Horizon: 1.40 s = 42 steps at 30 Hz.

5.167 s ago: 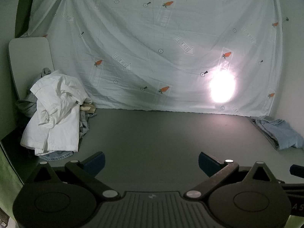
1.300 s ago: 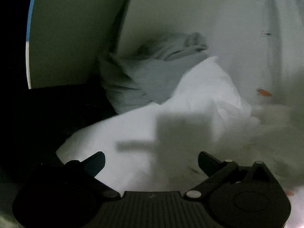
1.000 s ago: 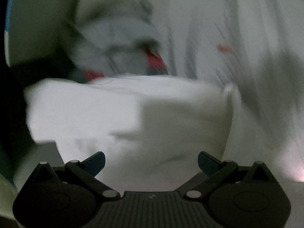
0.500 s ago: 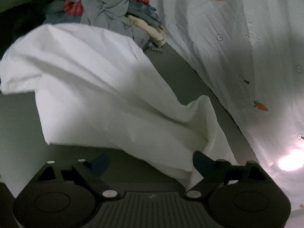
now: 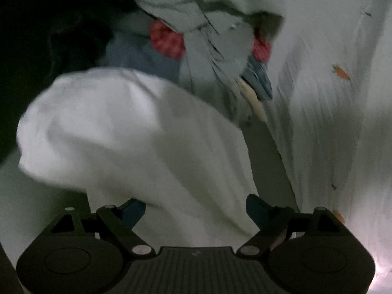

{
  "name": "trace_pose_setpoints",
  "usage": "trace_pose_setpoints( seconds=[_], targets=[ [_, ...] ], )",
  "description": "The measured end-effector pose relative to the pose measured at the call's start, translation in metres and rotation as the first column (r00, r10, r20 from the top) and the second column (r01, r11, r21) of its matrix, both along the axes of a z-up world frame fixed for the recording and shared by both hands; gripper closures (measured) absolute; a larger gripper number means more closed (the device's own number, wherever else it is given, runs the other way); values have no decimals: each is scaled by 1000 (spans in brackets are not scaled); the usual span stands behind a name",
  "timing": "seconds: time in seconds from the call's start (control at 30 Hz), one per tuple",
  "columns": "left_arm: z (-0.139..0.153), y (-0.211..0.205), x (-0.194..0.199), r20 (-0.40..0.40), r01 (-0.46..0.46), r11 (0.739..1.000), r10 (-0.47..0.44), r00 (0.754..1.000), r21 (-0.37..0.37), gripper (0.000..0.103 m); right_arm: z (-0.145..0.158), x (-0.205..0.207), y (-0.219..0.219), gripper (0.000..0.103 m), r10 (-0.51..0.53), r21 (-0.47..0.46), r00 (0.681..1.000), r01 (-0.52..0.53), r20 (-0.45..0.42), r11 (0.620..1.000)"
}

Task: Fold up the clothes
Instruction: 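Lift the white garment from the pile with both grippers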

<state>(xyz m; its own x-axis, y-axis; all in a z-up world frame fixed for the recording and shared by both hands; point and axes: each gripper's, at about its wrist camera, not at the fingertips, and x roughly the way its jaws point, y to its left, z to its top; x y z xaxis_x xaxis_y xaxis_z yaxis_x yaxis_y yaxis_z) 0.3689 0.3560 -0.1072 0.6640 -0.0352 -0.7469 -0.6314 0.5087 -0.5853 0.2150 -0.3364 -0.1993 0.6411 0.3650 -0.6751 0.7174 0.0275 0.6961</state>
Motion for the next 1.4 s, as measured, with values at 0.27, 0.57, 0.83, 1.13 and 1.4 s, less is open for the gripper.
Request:
trace_pose_setpoints(
  seconds=[0.27, 0.57, 0.83, 1.13, 1.4],
  targets=[
    [-14, 43, 42, -21, 91, 991, -93, 995, -97, 14, 28, -40, 54, 38, 2, -94, 999, -6, -35, 996],
    [-11, 55, 42, 83, 167, 959, -152, 985, -229, 14, -6, -54, 97, 36, -164, 149, 985, 171, -60, 974],
    [-37, 67, 50, 57, 73, 932, -57, 997, -355, 15, -41, -8, 128, 40, -328, 277, 940, 341, -96, 898],
    [-61, 77, 41, -105, -147, 901, 113, 988, -407, 90, -11, -4, 104, 91, -360, 150, 933, 359, -19, 921],
    [-35, 48, 12, -38, -150, 940, 145, 989, -306, 100, 82, -15, -18, 94, -466, -42, 833, 499, 297, 865]
  ],
)
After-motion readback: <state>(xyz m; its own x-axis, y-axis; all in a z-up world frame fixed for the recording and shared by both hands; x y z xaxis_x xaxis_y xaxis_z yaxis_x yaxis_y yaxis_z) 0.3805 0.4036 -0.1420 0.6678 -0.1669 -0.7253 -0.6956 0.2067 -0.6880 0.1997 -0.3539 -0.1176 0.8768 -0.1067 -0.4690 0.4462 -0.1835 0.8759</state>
